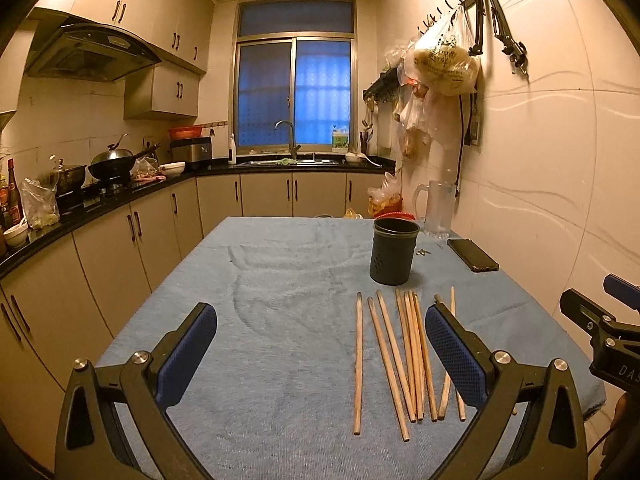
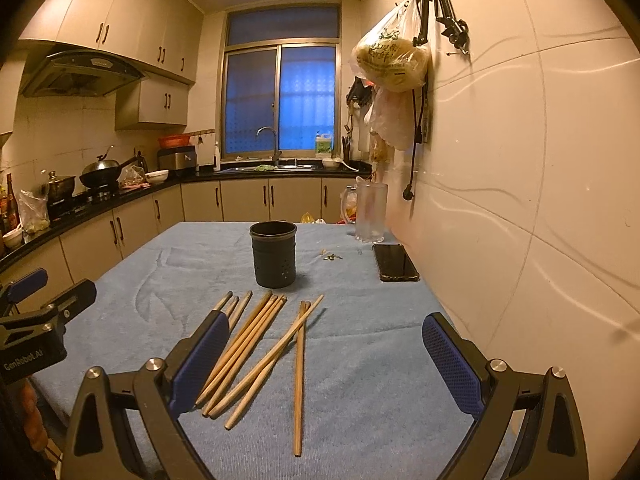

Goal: Organize utensils

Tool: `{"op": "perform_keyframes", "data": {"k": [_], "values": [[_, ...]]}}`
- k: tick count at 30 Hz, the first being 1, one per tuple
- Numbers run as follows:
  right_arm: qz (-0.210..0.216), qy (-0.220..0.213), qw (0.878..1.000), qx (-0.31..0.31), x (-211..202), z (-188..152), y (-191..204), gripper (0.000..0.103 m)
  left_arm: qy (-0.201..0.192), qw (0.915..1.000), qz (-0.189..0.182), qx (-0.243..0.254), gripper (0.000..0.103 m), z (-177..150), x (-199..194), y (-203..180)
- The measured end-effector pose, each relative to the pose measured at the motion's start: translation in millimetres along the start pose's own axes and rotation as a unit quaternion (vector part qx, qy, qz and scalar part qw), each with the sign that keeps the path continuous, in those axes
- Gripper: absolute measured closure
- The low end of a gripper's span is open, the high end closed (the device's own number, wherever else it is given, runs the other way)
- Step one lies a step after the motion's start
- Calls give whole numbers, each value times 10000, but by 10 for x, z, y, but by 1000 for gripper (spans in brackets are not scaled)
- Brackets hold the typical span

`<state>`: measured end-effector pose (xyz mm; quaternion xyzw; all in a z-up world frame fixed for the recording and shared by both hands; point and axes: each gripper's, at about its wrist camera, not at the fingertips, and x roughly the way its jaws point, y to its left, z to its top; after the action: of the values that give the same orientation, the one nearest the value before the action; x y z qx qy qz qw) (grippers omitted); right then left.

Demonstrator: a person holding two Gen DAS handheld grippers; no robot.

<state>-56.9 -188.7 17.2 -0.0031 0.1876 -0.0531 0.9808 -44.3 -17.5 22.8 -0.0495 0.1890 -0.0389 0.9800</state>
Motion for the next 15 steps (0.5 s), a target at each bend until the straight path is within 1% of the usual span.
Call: {"op": "perform_keyframes", "data": {"k": [12, 15], "values": [[7, 152, 9999, -77, 287, 100, -25, 5, 295, 9991, 26, 313, 0, 44, 377, -90], [9, 191, 9998, -93, 376, 138, -23, 5, 359, 9989, 20, 300, 0, 74, 481, -110]]}}
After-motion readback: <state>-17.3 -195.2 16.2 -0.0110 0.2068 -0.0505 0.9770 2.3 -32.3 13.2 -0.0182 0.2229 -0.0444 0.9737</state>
